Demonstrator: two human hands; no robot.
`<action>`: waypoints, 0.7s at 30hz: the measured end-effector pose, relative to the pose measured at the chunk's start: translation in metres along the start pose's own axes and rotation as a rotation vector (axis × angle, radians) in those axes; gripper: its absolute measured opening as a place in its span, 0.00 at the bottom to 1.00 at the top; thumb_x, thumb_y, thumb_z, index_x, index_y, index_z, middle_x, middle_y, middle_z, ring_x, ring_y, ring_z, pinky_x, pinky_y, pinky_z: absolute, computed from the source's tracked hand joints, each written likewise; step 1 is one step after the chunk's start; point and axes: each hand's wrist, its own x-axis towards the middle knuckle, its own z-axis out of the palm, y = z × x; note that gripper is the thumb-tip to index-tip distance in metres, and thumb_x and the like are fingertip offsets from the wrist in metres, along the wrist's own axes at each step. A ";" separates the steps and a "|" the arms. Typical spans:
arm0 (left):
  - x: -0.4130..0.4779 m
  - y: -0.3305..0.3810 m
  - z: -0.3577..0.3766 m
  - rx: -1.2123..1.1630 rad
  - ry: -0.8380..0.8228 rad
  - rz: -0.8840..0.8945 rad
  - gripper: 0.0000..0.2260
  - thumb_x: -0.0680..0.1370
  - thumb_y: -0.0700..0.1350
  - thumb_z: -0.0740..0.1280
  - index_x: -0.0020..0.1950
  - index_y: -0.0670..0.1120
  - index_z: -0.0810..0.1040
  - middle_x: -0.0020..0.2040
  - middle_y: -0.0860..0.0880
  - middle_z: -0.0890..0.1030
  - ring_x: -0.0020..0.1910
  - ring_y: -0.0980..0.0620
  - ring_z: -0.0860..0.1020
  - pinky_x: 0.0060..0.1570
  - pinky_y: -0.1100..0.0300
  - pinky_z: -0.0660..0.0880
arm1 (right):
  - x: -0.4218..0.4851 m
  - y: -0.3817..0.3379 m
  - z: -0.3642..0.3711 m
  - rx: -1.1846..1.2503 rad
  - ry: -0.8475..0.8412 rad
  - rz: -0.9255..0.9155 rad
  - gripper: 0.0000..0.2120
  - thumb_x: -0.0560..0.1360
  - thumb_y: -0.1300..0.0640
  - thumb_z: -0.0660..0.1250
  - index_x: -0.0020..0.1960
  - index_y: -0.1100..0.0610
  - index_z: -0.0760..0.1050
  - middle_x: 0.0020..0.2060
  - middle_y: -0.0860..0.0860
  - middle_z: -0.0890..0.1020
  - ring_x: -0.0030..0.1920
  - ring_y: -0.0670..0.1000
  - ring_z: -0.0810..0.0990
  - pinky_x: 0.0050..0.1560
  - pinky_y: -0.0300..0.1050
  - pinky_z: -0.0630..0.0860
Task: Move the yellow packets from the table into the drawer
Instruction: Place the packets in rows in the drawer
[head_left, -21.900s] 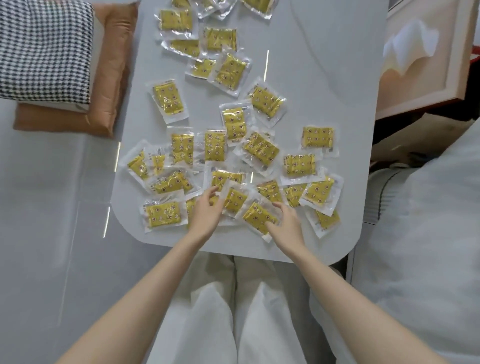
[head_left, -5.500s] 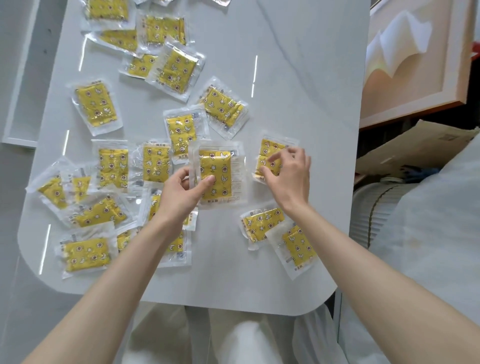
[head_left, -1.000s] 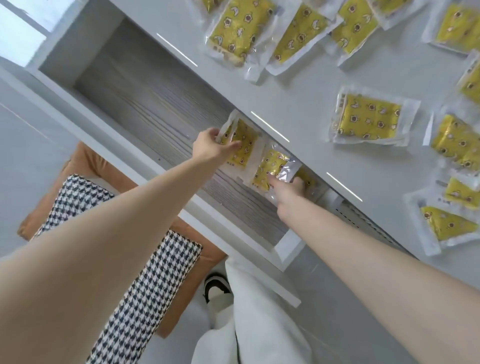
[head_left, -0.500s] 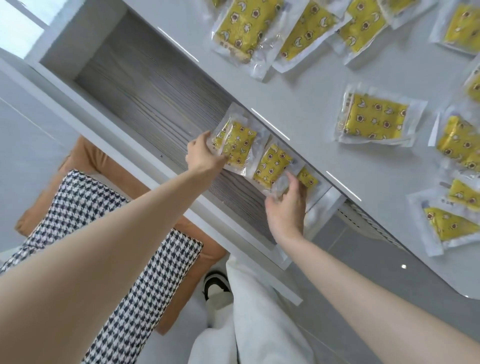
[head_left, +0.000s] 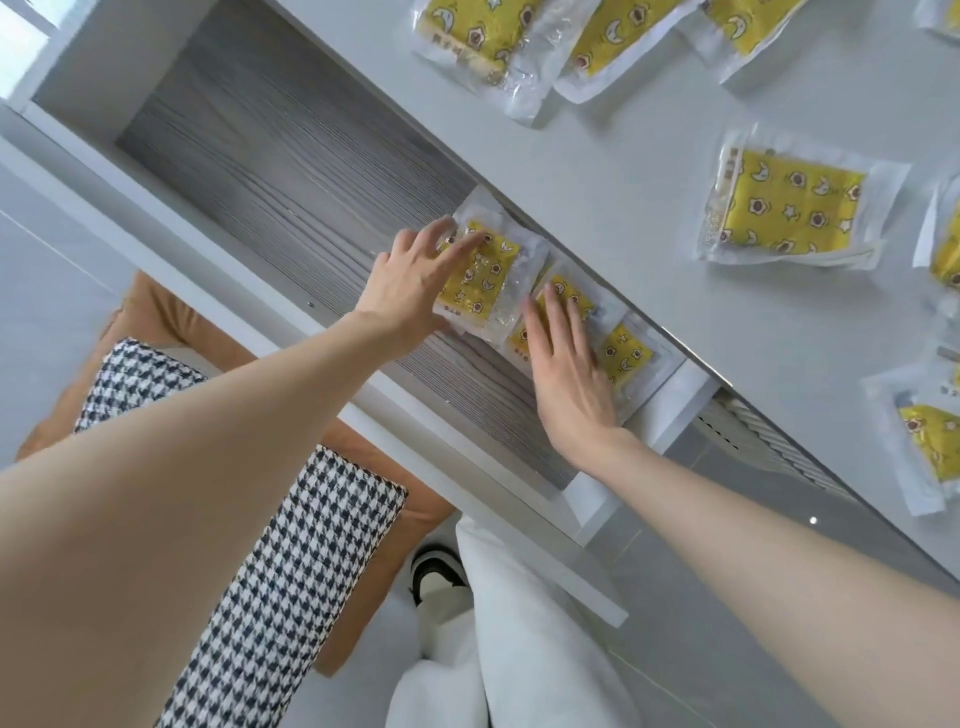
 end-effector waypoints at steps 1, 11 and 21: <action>0.003 -0.002 -0.002 -0.025 0.016 0.011 0.44 0.69 0.45 0.76 0.77 0.58 0.53 0.76 0.47 0.57 0.68 0.42 0.63 0.62 0.46 0.70 | 0.001 0.001 0.001 -0.003 0.008 0.003 0.52 0.67 0.72 0.71 0.78 0.57 0.40 0.77 0.56 0.40 0.77 0.58 0.42 0.69 0.51 0.68; -0.001 0.005 -0.006 -0.135 -0.025 -0.009 0.44 0.70 0.31 0.71 0.77 0.57 0.54 0.78 0.46 0.51 0.73 0.41 0.60 0.61 0.49 0.74 | 0.005 0.003 0.002 0.118 -0.046 0.030 0.41 0.76 0.62 0.65 0.79 0.55 0.42 0.78 0.52 0.40 0.77 0.58 0.40 0.71 0.55 0.61; -0.079 0.037 -0.088 -0.287 -0.057 -0.078 0.23 0.79 0.37 0.61 0.73 0.52 0.65 0.72 0.49 0.68 0.71 0.48 0.66 0.65 0.56 0.69 | -0.054 -0.014 -0.068 0.410 -0.205 0.066 0.31 0.79 0.60 0.60 0.78 0.52 0.52 0.77 0.48 0.54 0.76 0.54 0.54 0.72 0.52 0.61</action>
